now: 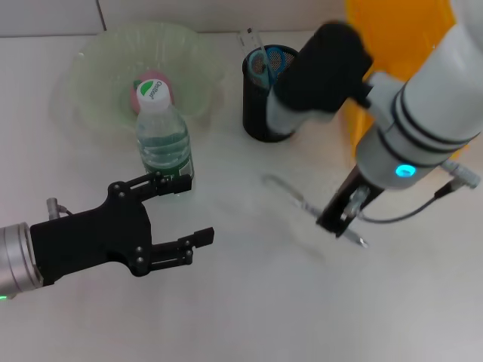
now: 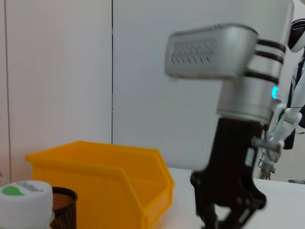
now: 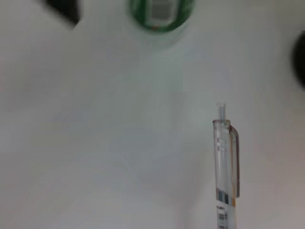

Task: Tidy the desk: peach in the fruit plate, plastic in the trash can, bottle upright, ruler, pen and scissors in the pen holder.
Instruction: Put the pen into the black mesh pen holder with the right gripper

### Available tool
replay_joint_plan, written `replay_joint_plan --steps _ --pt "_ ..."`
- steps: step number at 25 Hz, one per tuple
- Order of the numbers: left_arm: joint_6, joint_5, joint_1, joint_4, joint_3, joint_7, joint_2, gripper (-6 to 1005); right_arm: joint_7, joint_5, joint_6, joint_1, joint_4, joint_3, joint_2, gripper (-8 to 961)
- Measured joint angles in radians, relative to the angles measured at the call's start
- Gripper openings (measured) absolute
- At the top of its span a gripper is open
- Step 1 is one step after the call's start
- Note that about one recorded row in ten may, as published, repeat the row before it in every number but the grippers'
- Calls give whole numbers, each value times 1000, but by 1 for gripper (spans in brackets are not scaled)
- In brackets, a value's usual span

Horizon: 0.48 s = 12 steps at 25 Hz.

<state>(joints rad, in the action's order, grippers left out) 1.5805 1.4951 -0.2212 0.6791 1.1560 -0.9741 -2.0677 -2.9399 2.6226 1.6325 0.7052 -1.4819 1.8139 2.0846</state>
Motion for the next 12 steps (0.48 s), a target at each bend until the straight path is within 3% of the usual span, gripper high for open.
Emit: replay_joint_plan --steps 4,6,8,9,10,12 --pt "0 -1 -1 0 -2 0 0 799 53 22 -18 -72 -149 -191 1 122" --pt "0 -1 -1 0 -5 0 0 799 72 6 -49 -93 -179 -234 3 121" --pt "0 -2 -3 -1 -9 0 0 799 123 -62 -147 -136 -212 -305 5 121" --pt "0 -2 -4 -2 -9 0 0 799 202 -178 -283 -182 -200 -354 6 121" --pt "0 -1 -4 -3 -9 -1 0 799 202 -178 -283 -182 -200 -354 6 121" --pt "2 -1 -5 -3 -9 -2 0 799 319 -346 -446 -235 -143 -378 6 121"
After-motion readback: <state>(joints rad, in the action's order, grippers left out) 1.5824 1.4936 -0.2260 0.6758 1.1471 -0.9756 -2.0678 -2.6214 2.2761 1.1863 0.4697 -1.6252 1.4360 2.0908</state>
